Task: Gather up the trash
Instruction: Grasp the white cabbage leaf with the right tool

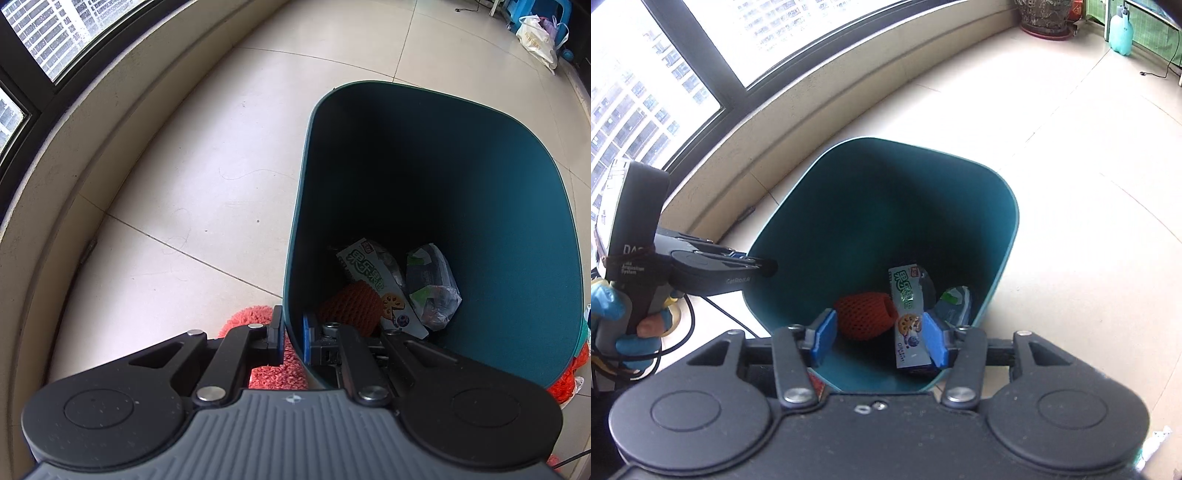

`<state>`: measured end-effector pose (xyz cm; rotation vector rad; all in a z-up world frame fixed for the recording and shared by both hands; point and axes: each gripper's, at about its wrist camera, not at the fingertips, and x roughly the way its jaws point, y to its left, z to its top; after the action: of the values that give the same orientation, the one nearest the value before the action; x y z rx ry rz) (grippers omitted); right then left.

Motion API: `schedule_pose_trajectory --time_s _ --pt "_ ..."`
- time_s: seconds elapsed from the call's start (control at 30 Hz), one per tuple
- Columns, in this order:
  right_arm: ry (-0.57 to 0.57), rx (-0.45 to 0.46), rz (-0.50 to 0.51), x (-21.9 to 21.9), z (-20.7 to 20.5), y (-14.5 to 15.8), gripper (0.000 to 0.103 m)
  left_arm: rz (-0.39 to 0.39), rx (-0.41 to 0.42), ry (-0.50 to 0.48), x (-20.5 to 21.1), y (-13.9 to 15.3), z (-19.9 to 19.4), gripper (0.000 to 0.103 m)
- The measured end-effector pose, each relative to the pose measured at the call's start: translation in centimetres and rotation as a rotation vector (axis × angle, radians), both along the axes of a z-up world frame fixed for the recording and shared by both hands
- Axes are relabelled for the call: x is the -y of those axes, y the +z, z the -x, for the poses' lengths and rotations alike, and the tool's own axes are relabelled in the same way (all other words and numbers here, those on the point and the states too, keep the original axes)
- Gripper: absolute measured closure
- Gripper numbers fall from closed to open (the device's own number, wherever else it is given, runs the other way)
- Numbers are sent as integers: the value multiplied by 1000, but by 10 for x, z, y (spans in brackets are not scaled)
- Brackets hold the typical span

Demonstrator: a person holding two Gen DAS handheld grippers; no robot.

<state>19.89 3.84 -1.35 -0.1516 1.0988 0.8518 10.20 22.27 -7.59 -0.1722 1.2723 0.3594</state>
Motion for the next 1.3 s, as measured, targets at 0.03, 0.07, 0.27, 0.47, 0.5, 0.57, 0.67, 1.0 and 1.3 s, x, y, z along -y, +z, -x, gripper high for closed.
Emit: schedule_pose_trajectory --time_s 0.03,0.07,0.27,0.47,0.5,0.57,0.67,1.0,1.3 --pt "-19 8 8 10 -1 1 51 1 -1 2 0 0 0 94" --pt "-38 10 16 21 -2 2 51 1 -1 4 0 0 0 94" --pt "-162 -5 61 81 -12 -17 41 -10 -2 4 2 1 0 94" --pt "-268 -71 103 121 -28 -65 36 -23 7 4 3 5 1 94" --pt "-287 -86 108 126 -32 -75 32 -23 7 4 3 5 1 94" --pt "-336 -113 109 134 -41 -97 23 -25 7 3 3 5 1 94" --pt "-398 -149 108 138 -54 -129 10 -28 4 2 5 4 1 94" --pt "-572 -284 132 144 -79 -233 10 -30 -8 -16 6 2 -1 94" --pt "-668 -378 151 143 -94 -288 25 -53 -12 -41 8 -2 -2 94"
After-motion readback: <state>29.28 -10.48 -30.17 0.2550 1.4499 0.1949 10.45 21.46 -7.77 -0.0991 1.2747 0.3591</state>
